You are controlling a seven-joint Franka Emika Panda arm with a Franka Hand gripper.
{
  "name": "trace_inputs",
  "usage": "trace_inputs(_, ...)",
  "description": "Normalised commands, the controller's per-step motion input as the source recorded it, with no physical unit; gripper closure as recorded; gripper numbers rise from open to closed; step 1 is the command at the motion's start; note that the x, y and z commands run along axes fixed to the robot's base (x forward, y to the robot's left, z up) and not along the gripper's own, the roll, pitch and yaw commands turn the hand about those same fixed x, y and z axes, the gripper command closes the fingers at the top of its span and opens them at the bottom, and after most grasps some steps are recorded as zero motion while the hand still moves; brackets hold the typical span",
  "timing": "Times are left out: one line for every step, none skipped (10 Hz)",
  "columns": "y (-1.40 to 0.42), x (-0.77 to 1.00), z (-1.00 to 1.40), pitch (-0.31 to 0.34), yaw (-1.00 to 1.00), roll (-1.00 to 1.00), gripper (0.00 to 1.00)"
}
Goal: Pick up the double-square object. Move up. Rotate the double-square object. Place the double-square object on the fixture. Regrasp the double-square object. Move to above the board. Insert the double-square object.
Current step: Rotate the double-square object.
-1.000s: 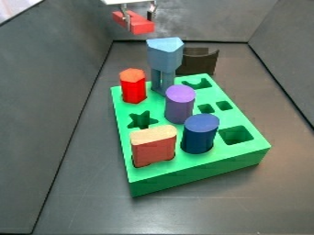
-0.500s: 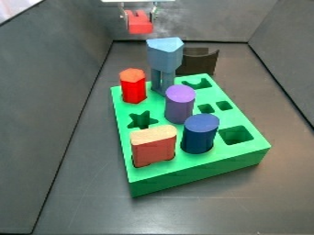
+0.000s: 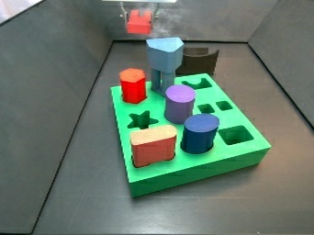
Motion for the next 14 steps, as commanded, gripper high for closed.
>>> trace_inputs(0.0,0.01,-1.0,-0.008,0.02,0.0,1.0)
trace_inputs(0.0,0.02,-1.0,-0.021,0.03,-0.01,1.0)
trace_inputs(0.0,0.02,-1.0,-0.034,0.02,-0.04,1.0)
trace_inputs(0.0,0.03,-1.0,-0.04,0.02,-0.06,1.0)
trace_inputs(0.01,0.04,-1.0,-0.05,0.01,-0.08,1.0)
trace_inputs(0.01,0.05,-0.93,-0.053,0.01,-0.1,1.0)
trace_inputs(0.01,0.05,-0.81,-0.055,0.01,-0.12,1.0)
trace_inputs(0.02,0.05,-0.74,-0.057,0.01,-0.13,1.0)
trace_inputs(0.02,0.04,-0.61,-0.071,0.01,-0.15,1.0)
trace_inputs(0.02,0.04,-0.51,-0.074,0.0,-0.16,1.0)
trace_inputs(0.03,0.04,-0.39,-0.078,0.0,-0.17,1.0)
trace_inputs(0.03,0.04,-0.31,-0.085,0.0,-0.18,1.0)
trace_inputs(0.03,0.04,-0.2,-0.093,-0.01,-0.19,1.0)
trace_inputs(0.0,0.0,0.0,0.0,0.0,0.0,0.0)
